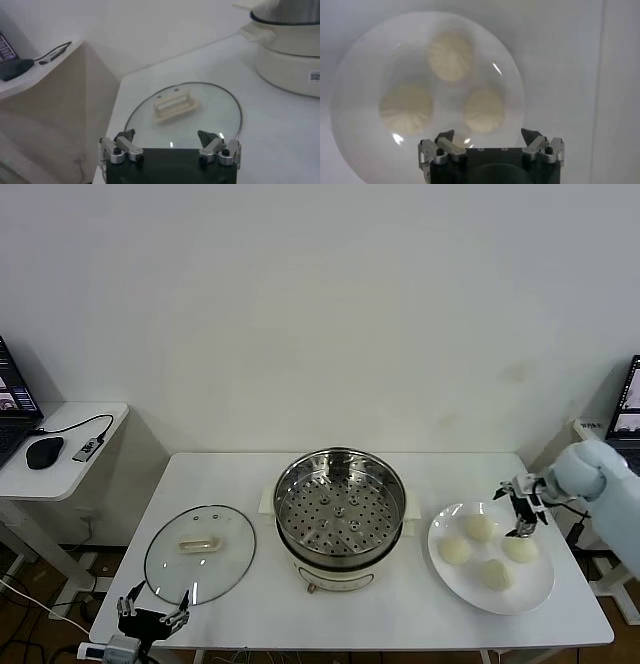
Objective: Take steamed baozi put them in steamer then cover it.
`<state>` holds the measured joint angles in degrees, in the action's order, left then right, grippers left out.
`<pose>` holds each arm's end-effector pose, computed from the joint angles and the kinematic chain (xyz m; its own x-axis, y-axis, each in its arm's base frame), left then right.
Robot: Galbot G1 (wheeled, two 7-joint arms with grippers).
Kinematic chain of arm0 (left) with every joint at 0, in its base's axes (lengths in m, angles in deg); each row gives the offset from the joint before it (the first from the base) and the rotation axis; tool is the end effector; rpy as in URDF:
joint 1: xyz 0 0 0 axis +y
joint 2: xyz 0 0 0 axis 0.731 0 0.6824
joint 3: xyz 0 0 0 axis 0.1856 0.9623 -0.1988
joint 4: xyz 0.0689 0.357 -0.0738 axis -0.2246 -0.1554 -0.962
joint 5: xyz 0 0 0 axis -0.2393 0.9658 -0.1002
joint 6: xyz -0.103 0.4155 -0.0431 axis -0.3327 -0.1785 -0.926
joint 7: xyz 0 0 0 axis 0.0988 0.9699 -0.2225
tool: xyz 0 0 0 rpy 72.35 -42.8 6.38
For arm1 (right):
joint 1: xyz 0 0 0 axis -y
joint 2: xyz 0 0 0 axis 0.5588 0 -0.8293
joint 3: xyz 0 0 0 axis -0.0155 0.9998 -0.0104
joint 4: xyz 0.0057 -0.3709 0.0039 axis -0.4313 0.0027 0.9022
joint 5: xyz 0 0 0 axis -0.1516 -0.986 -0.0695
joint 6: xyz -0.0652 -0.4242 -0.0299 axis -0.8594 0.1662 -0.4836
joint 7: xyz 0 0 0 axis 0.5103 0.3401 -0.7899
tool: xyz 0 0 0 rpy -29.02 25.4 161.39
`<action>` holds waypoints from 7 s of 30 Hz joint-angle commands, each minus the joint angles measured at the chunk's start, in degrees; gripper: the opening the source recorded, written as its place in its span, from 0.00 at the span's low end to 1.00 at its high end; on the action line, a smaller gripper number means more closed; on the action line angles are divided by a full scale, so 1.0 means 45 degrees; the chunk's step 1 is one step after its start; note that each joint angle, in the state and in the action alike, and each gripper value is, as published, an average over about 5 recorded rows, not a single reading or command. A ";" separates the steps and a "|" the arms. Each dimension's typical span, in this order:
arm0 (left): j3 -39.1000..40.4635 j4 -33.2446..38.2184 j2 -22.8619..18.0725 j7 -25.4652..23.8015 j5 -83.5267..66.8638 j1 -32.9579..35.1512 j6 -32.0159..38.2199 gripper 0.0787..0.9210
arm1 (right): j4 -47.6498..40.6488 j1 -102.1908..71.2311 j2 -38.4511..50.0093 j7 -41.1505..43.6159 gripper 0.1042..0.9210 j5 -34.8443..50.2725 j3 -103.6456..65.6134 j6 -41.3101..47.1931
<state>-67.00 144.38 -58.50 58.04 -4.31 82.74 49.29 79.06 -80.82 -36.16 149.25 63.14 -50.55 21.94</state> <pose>0.1971 0.1179 -0.3383 -0.8729 -0.0938 0.4789 0.0845 0.9375 0.3376 0.5763 -0.2420 -0.2224 -0.2575 -0.0583 0.9645 -0.9607 -0.0918 -0.2620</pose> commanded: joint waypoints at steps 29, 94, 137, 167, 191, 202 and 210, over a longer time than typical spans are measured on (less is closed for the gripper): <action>0.0129 -0.0239 -0.0045 0.0030 0.0159 -0.0043 0.0027 0.88 | -0.2043 0.0082 -0.1316 -0.0882 0.83 -0.0287 0.0387 -0.0151; -0.0216 0.1107 -0.0185 0.0131 0.0354 0.0508 -0.0089 0.88 | -0.3517 1.0668 -0.7681 0.2741 0.65 0.7880 0.9763 -1.0315; -0.0028 0.0476 -0.0145 0.0141 0.0425 0.0383 -0.0045 0.88 | -0.5045 0.7619 -0.8756 -0.0772 0.65 0.0671 0.8168 -1.0769; 0.0077 0.0541 -0.0186 0.0094 0.0411 0.0199 -0.0067 0.88 | -0.0234 1.1088 -0.5632 0.1380 0.88 0.6459 0.9937 -0.5937; 0.0452 0.1533 -0.0169 0.0064 0.0557 0.0962 -0.0097 0.88 | 0.3566 1.1548 0.1542 0.2600 0.88 0.7727 1.0445 0.6603; 0.0448 0.1717 -0.0189 0.0110 0.0624 0.1330 -0.0067 0.88 | 0.4418 0.7402 0.2249 0.2425 0.88 0.6348 0.7473 0.7156; 0.0440 0.1663 -0.0149 0.0101 0.0621 0.1332 -0.0076 0.88 | 0.4202 0.5205 0.1969 0.1387 0.88 0.4940 0.6280 0.6669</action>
<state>-65.06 151.68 -59.16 58.52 -1.55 88.51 48.98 96.47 -45.72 -29.35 158.38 90.43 -15.33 49.40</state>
